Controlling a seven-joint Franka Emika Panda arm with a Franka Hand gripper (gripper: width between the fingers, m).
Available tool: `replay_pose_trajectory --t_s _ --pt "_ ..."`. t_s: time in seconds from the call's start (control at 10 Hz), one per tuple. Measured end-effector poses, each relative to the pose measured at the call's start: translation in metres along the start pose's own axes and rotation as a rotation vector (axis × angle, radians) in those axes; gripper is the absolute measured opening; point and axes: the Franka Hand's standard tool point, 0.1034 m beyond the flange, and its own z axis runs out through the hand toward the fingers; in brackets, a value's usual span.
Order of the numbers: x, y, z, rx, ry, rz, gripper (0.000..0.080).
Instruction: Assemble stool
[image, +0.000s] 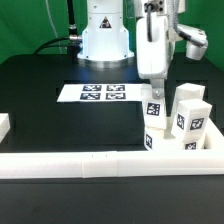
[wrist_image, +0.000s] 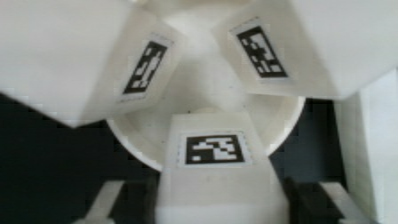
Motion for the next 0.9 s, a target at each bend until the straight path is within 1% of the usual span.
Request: replay_pose_trajectory --t_s 0.1,0.2,0.3,0.6,0.7,0.8,0.9 --pt "0.001 0.000 0.000 0.005 -0.014 0.101 0.0337" --pt "0.001 -0.001 0.000 0.015 -0.032 0.257 0.0337" --pt "0.000 -0.001 0.000 0.018 -0.039 0.311 0.0337" --pt "0.000 -0.001 0.001 0.016 -0.047 0.299 0.0337" --pt "0.000 0.000 0.001 0.016 -0.047 0.297 0.0517" --pt "-0.001 -0.002 -0.004 0.021 -0.053 0.239 0.0606" --pt "-0.003 -0.004 -0.011 0.026 -0.072 0.244 0.0606"
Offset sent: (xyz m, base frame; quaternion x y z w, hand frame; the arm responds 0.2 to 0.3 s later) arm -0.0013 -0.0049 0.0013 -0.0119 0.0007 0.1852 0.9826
